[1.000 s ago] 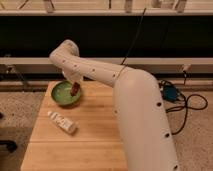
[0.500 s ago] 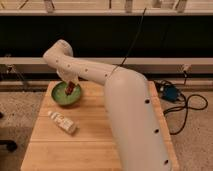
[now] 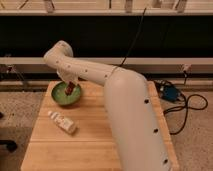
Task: Place the pepper in the ceramic bowl
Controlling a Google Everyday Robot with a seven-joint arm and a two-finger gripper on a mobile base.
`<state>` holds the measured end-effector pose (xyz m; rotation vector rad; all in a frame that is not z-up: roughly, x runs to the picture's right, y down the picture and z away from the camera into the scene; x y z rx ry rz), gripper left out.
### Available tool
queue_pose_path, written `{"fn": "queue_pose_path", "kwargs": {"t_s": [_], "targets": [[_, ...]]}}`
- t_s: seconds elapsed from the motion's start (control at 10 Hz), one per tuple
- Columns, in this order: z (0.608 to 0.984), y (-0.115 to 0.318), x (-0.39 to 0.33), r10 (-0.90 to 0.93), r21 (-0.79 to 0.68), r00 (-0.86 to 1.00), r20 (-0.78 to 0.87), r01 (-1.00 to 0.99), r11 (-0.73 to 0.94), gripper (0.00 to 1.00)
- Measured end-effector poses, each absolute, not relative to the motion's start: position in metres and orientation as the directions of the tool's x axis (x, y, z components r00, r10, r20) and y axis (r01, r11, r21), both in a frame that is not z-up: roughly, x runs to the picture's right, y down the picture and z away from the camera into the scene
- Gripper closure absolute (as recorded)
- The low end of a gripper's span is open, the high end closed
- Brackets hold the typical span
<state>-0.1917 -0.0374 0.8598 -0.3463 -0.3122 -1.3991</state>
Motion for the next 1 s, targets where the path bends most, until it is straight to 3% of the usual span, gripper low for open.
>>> {"fn": "queue_pose_path", "kwargs": {"t_s": [0.3, 1.0], "targets": [[0.8628, -0.0368, -0.1927, -0.901, -0.049, 0.142, 0.411, 0.990, 0.134, 0.22], [0.8688, -0.0361, -0.1902, -0.902, -0.045, 0.139, 0.409, 0.990, 0.132, 0.20]]}}
